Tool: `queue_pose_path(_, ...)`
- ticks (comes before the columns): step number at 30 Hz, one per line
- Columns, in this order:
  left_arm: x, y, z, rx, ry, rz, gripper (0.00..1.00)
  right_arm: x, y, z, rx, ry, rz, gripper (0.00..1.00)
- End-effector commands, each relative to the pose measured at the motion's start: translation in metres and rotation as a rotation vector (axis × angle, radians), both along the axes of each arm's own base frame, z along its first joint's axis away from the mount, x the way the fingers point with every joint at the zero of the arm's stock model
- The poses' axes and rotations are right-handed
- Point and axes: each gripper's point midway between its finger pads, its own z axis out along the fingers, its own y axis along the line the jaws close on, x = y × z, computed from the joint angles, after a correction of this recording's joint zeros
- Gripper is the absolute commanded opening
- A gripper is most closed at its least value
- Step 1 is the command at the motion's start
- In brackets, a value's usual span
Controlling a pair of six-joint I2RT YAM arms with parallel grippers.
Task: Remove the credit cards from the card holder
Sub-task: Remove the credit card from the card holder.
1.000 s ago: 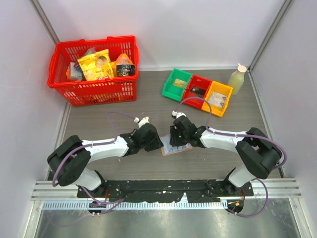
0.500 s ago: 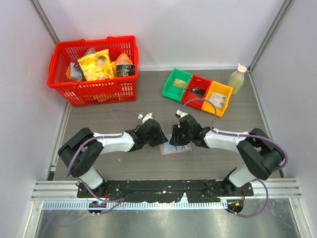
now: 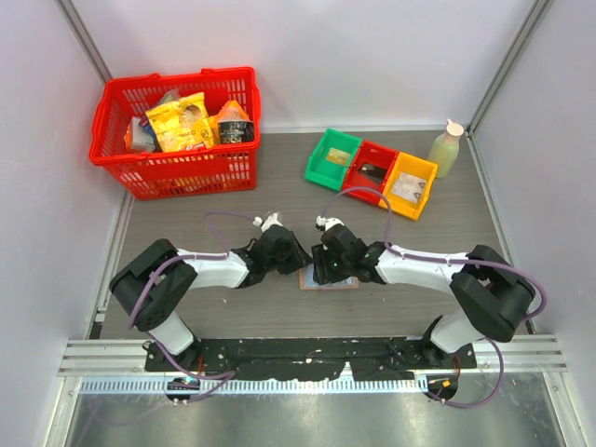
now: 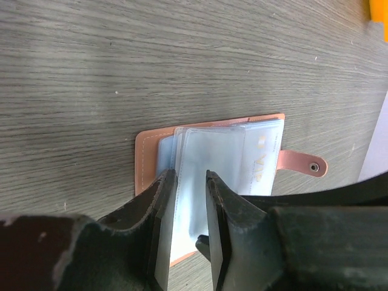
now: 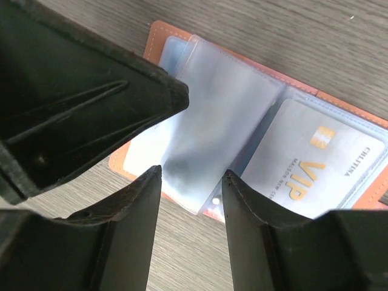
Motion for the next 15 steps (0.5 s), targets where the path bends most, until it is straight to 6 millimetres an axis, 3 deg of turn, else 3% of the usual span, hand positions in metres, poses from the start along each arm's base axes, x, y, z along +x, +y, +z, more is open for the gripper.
queue_pose_path(1,-0.018,0.011,-0.023,0.032,0.067,-0.016,0.30,0.017,-0.007,0.026,-0.093,-0.165,-0.045,0.50)
queue_pose_path(9,-0.018,0.012,-0.014,0.022,0.050,-0.017,0.30,0.027,-0.026,0.042,-0.147,-0.250,-0.134,0.50)
queue_pose_path(12,-0.018,0.012,-0.005,0.025,0.033,-0.025,0.30,0.030,-0.039,0.035,-0.193,-0.234,-0.180,0.46)
queue_pose_path(15,-0.018,0.017,0.009,0.069,-0.001,-0.032,0.38,0.034,-0.053,0.025,-0.188,-0.192,-0.230,0.44)
